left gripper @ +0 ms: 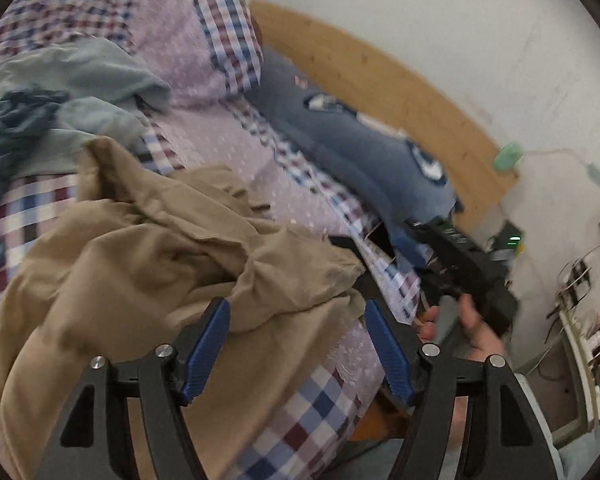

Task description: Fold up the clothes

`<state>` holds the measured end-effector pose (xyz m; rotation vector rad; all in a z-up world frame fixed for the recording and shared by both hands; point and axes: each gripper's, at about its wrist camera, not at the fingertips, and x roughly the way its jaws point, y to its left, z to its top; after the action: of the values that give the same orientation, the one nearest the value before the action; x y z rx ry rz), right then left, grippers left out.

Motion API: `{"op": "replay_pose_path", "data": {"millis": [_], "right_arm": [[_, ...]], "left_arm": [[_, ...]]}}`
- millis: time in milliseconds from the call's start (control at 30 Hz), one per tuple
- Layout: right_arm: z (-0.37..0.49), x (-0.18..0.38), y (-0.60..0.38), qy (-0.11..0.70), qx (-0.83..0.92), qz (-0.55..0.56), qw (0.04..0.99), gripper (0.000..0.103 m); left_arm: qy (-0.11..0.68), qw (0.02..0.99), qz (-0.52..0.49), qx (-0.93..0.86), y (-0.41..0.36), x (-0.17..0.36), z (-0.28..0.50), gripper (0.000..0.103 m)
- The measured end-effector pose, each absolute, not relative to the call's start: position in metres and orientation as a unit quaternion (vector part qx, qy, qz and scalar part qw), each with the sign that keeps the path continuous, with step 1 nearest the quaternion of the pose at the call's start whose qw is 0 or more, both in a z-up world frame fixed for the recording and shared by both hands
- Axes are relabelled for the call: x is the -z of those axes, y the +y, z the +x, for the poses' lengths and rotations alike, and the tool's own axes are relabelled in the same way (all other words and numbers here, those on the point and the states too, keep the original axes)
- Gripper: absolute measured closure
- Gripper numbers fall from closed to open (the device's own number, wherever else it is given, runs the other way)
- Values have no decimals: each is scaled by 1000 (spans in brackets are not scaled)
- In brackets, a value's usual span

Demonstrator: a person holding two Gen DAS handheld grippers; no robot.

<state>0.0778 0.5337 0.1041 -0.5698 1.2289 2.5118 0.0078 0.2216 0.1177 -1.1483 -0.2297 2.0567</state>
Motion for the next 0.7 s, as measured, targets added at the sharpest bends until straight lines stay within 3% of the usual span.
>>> {"op": "replay_pose_path", "data": {"millis": [233, 300, 367, 433, 700], "right_arm": [[78, -99, 548, 461, -855, -192, 138, 57], [77, -100, 550, 463, -855, -190, 138, 57], [77, -102, 551, 464, -855, -188, 137, 57], [78, -103, 554, 464, -856, -184, 137, 57], [76, -104, 555, 471, -854, -182, 123, 57]], "left_arm": [[6, 330, -514, -792, 279, -82, -34, 34], [14, 320, -533, -783, 289, -71, -44, 53], [13, 309, -548, -777, 293, -65, -53, 81], [-8, 305, -551, -777, 288, -66, -62, 98], [-166, 291, -421, -843, 200, -148, -91, 100]]}}
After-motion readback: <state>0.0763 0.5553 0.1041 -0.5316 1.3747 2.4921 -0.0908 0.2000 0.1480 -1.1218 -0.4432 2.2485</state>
